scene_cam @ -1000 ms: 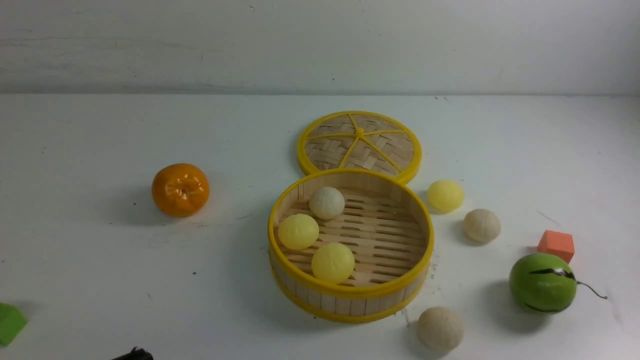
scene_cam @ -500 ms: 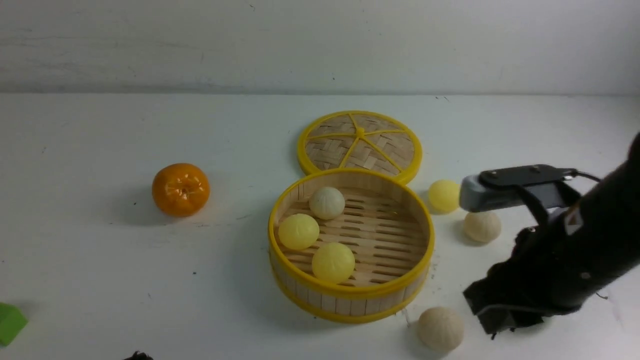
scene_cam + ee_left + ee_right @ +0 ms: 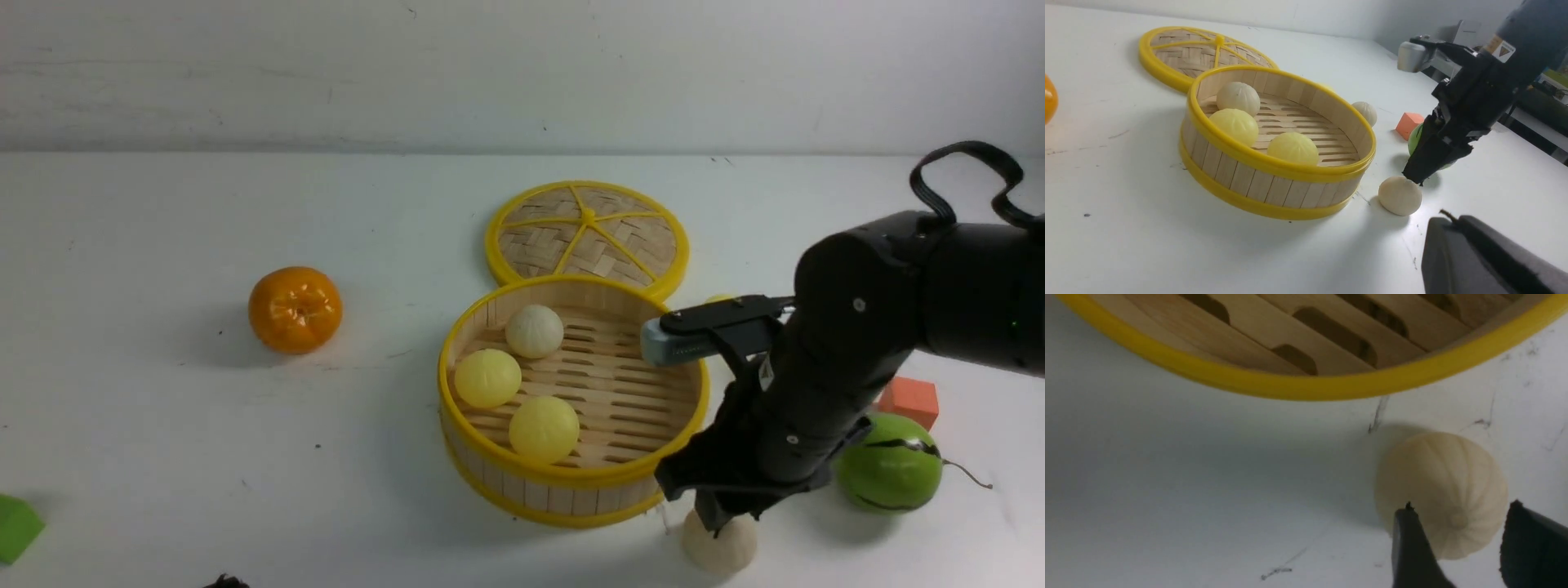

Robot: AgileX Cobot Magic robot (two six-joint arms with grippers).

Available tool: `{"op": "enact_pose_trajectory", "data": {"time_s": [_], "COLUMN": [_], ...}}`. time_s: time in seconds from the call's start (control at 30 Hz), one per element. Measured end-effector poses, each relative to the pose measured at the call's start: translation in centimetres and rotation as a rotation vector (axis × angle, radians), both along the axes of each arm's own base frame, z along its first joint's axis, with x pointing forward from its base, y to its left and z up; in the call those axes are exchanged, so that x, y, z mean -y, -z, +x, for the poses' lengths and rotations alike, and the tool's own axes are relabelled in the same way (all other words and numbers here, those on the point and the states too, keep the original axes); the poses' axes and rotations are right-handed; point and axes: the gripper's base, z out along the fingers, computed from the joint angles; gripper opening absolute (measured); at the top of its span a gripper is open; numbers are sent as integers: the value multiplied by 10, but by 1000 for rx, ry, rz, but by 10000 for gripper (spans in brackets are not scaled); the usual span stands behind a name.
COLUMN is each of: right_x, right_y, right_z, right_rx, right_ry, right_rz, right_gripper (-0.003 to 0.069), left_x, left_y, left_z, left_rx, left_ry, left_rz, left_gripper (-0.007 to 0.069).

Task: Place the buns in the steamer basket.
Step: Use the right arm to grab a steamed stuffed bun, then use the right arm to put the steamed stuffed bun into the steamer

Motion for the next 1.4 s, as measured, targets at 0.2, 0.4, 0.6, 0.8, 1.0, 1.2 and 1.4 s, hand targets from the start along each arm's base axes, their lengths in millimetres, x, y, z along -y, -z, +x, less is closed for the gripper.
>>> {"op": "enact_pose_trajectory", "data": {"time_s": [0.2, 0.4, 0.6, 0.8, 1.0, 1.2, 1.4], "right_x": [-2, -4, -4, -2, 3, -15, -45], "right_y": [19, 19, 19, 19, -16, -86, -49], "right_z": [8, 11, 10, 6, -6, 25, 84], "right_rx": [-4, 12, 6, -31, -52, 253, 340], "right_ry": [-6, -1, 2, -36, -55, -85, -80], "right_rz": [-25, -16, -12, -36, -41, 120, 133], "right_gripper": [311, 310, 203, 21, 11, 17, 17], "left_x": [0, 0, 0, 0, 0, 0, 0], "left_y": [0, 0, 0, 0, 0, 0, 0], "left_z": [0, 0, 0, 0, 0, 0, 0], "left_rx": [0, -1, -1, -1, -1, -1, -1], "left_ry": [0, 0, 0, 0, 0, 0, 0], "left_rz": [0, 1, 1, 1, 1, 1, 1], "left_gripper": [-1, 4, 9, 18, 22, 32, 39]}}
